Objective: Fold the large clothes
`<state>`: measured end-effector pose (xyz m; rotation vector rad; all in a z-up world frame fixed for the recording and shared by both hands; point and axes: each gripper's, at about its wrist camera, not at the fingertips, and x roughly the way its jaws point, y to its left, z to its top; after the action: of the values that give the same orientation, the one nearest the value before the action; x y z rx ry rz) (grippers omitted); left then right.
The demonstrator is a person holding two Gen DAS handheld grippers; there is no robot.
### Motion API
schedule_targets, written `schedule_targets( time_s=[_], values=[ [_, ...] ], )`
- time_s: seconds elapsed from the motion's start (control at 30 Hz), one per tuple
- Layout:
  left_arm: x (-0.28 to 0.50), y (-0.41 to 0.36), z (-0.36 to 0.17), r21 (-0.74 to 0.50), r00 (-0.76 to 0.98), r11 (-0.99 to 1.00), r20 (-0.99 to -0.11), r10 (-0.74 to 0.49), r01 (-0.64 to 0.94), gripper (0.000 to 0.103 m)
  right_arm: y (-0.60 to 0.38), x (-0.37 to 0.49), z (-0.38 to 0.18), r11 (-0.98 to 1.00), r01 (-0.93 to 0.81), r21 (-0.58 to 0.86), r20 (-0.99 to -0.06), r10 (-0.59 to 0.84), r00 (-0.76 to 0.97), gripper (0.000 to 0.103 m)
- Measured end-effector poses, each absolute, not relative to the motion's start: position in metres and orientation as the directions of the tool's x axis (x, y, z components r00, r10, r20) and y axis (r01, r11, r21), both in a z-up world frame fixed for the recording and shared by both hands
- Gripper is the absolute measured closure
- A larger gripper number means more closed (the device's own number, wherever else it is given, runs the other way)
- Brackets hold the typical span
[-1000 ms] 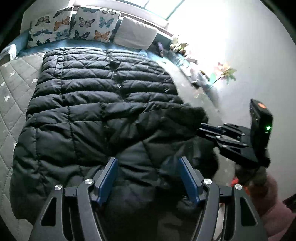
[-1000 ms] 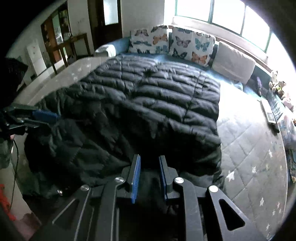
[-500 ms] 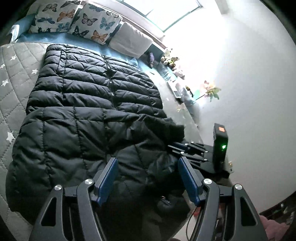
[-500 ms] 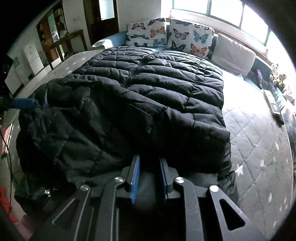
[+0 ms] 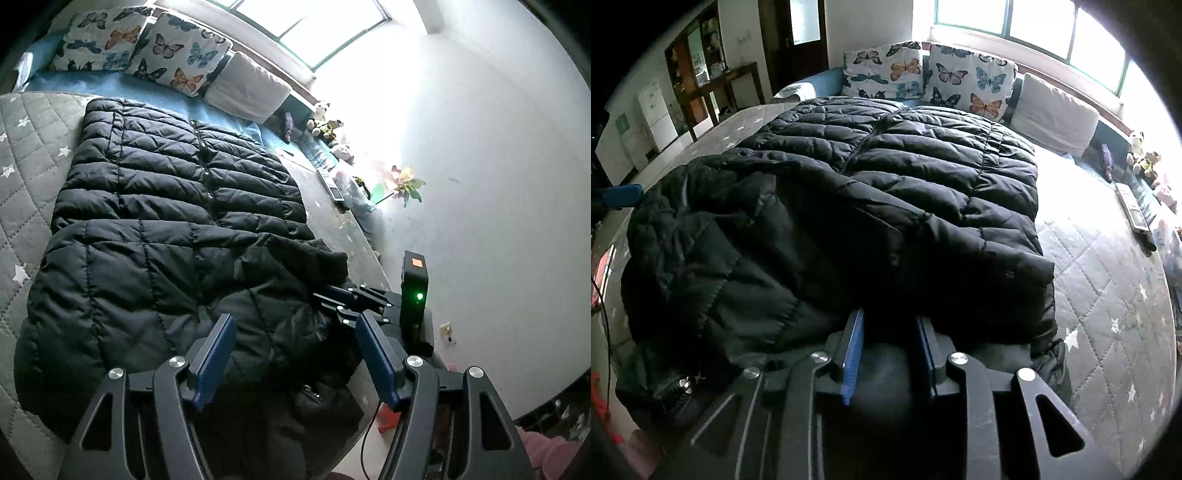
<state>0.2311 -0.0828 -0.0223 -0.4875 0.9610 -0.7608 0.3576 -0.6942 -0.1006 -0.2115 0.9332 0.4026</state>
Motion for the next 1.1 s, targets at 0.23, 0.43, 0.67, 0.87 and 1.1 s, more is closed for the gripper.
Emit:
schedule_targets(
  time_s=[0.23, 0.43, 0.67, 0.87, 1.1],
  values=[
    [0.225, -0.086, -0.017, -0.650, 0.358, 0.659, -0.554, -0.752, 0.379, 0.032, -0.695, 0.357, -0.101, 0.905, -0.426, 0.018, -0.807, 0.264, 0.528, 0.066],
    [0.219, -0.090, -0.010, -0.604, 0.370, 0.684, -0.575, -0.729, 0.409, 0.032, -0.691, 0.356, -0.101, 0.902, -0.431, -0.008, -0.811, 0.246, 0.531, 0.065],
    [0.215, -0.094, -0.008, -0.544, 0.386, 0.727, -0.619, -0.684, 0.419, 0.025, -0.689, 0.354, -0.098, 0.903, -0.429, -0.035, -0.812, 0.224, 0.539, 0.065],
    [0.215, -0.092, -0.011, -0.511, 0.393, 0.756, -0.649, -0.651, 0.409, 0.025, -0.686, 0.351, -0.093, 0.898, -0.434, -0.072, -0.812, 0.200, 0.549, 0.065],
    [0.217, -0.095, -0.013, -0.461, 0.397, 0.784, -0.684, -0.613, 0.417, 0.025, -0.686, 0.349, -0.077, 0.897, -0.438, -0.067, -0.790, 0.221, 0.572, 0.065]
  ],
)
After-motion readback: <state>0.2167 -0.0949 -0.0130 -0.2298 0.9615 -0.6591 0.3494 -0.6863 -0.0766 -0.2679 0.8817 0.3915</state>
